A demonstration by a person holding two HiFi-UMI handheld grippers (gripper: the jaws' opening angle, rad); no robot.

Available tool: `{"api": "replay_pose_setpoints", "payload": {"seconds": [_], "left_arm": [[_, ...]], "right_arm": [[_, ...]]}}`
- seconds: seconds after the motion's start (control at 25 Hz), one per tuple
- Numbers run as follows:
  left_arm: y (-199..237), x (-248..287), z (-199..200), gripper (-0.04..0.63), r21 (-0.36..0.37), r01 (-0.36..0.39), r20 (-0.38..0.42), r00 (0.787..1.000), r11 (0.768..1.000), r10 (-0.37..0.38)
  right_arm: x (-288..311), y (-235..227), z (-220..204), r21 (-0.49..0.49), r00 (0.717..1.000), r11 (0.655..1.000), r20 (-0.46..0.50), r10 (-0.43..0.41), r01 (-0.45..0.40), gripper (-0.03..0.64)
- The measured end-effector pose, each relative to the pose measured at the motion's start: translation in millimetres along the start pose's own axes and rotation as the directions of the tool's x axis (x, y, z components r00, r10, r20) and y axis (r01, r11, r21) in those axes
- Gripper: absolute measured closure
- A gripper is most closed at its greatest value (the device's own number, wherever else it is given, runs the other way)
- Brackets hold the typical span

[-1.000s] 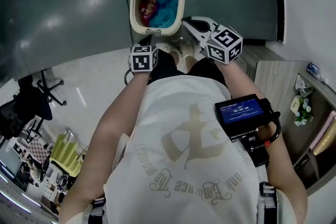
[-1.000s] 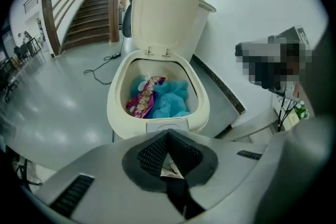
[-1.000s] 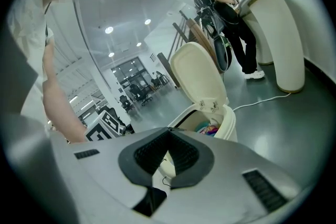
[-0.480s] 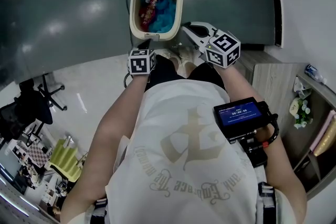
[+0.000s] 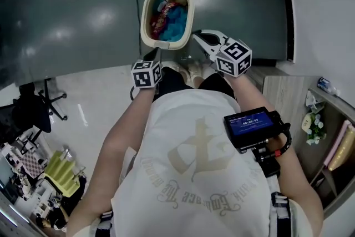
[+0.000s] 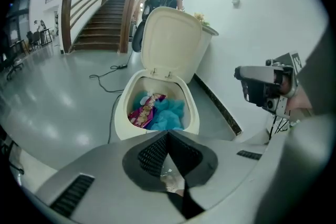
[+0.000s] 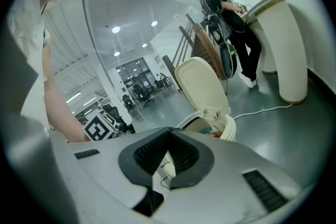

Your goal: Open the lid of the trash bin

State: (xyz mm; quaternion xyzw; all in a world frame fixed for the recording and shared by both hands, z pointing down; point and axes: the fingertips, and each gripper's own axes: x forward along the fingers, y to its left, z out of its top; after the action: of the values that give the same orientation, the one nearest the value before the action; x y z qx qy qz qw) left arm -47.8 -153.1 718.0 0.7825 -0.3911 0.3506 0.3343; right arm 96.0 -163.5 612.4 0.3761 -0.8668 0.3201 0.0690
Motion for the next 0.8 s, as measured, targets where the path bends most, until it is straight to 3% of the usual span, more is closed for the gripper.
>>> {"api": "replay_pose_setpoints", "payload": {"seconds": [0.4,0.8], "left_arm": [[-9.1,-55.6,41.8,0.580,-0.059,0.021,0.209,0.978,0.998,-0.008],[-8.4,-113.9,79.1,0.581,-0.082,0.038,0.367,0.930,0.996,-0.005]], "right_arm": [[5.4,27.0,44.0,-0.066,0.996,0.996,0.052,0.069,-0.066,0.612],[7.7,55.4,78.1,-0.159,0.989,0.978,0.044,0.140,-0.132,0.612]]}}
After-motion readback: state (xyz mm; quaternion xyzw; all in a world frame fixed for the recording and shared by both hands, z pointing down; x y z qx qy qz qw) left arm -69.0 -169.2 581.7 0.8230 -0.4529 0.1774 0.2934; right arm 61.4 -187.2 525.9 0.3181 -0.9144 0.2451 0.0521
